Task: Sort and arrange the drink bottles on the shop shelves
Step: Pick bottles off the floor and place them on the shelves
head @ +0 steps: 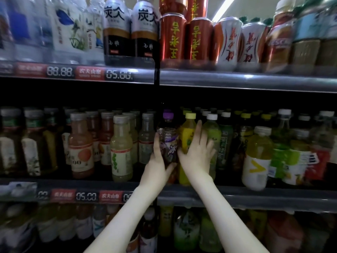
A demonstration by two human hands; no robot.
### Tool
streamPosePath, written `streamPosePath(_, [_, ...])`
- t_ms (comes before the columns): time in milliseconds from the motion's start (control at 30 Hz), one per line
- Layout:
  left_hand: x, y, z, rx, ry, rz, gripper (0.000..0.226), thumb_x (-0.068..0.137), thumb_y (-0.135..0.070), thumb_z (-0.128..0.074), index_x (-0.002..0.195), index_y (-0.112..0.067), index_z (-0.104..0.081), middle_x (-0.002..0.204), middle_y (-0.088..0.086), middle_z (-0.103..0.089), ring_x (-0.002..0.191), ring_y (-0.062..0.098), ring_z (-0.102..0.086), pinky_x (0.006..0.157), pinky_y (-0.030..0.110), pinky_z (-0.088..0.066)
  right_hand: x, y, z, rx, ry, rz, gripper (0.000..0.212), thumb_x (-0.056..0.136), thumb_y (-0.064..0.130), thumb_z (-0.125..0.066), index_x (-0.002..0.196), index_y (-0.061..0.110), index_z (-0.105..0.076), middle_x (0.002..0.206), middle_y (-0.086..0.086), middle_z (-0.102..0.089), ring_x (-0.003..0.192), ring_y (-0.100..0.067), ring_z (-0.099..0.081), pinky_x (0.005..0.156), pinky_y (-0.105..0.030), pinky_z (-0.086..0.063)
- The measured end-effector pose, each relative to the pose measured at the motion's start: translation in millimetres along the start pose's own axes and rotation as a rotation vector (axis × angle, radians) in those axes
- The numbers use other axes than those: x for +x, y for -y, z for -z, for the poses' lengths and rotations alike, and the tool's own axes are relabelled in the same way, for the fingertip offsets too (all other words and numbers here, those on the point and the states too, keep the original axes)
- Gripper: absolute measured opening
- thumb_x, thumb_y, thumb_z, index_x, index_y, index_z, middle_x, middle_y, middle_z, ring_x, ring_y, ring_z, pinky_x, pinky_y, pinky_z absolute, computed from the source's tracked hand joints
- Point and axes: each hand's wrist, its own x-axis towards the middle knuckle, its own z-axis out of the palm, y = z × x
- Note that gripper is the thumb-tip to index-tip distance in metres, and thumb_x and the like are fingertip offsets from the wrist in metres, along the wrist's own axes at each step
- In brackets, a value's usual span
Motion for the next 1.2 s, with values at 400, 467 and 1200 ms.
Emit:
streamPosePath(400, [-25, -10, -3, 0.087, -0.050, -0.146, 0.110, 0.087, -0.033, -0.067, 0.141, -0.048, 0.027, 0.158, 0.013, -0.011, 0.145, 0.030, -0.016, 0.113, 0.048, -0.029, -48, -20, 21, 0.483, -0.142, 0.185, 0.081, 0.084, 0.016, -0.072, 0.139, 0.034, -0.015, 0.135, 0.002, -0.034, 0.113, -0.001, -0.042, 0.085, -0.018, -0.043])
streamPosePath(467, [-43, -12, -5, 0.096, -0.029, -0.258, 0.107, 0.086, -0.037, -0.066, 0.144, -0.046, 0.023, 0.160, 0.005, 0.007, 0.148, 0.023, 0.004, 0.116, 0.047, -0.016, -59, -23, 26, 0.497, -0.250, 0.237, 0.079, 0.081, 0.011, -0.075, 0.136, 0.025, -0.020, 0.137, -0.005, -0.036, 0.120, -0.011, -0.046, 0.092, -0.015, -0.044])
streamPosePath(1200, [-185, 95, -41, 0.430, 0.609, -0.215, 0.081, 0.073, -0.046, -0.078, 0.140, -0.013, -0.046, 0.139, 0.012, -0.051, 0.127, 0.029, -0.051, 0.107, 0.042, -0.038, -243, -63, 1, 0.456, 0.272, -0.584, 0.054, 0.071, 0.022, -0.085, 0.108, 0.027, -0.045, 0.096, 0.011, -0.062, 0.088, -0.007, -0.061, 0.075, -0.016, -0.045])
